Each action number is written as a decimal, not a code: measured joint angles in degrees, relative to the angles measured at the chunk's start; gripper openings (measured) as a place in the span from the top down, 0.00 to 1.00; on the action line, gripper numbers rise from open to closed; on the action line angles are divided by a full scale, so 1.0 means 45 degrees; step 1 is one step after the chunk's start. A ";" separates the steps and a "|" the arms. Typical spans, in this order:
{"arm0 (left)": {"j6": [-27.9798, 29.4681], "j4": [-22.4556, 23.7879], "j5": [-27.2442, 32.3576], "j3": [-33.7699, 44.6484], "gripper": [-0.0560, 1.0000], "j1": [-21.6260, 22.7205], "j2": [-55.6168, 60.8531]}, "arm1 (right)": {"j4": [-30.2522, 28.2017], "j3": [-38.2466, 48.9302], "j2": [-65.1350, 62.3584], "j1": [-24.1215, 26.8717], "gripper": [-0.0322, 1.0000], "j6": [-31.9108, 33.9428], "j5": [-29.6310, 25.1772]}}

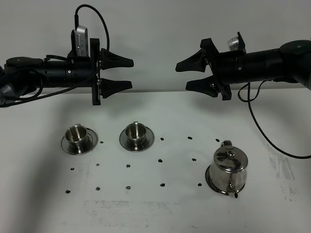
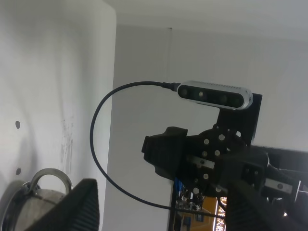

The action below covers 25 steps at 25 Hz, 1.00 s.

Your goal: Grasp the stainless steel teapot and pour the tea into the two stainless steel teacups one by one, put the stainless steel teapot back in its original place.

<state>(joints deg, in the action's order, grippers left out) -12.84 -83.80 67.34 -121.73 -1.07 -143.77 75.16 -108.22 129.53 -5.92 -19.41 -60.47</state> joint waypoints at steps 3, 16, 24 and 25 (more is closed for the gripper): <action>0.0016 -0.0045 0.0000 0.0000 0.36 0.0000 0.0000 | 0.0000 0.0000 0.0000 0.0000 0.40 0.0043 0.0000; 0.0019 -0.1035 0.0000 0.0000 0.36 0.0000 0.0000 | 0.0862 -0.0130 0.0000 -0.0254 0.40 0.0092 0.0000; -0.0548 -0.1035 0.0000 0.0000 0.36 0.0000 0.0000 | 0.0205 -0.0166 0.0000 -0.0254 0.40 -0.0343 0.0104; -0.0600 -0.1005 0.0000 0.0000 0.36 0.0039 0.0051 | 0.0000 -0.0166 0.0000 -0.0254 0.40 -0.0346 0.0141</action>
<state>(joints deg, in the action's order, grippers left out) -15.54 -88.32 67.34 -121.73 -0.89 -143.54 75.16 -108.97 129.53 -7.07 -20.96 -59.83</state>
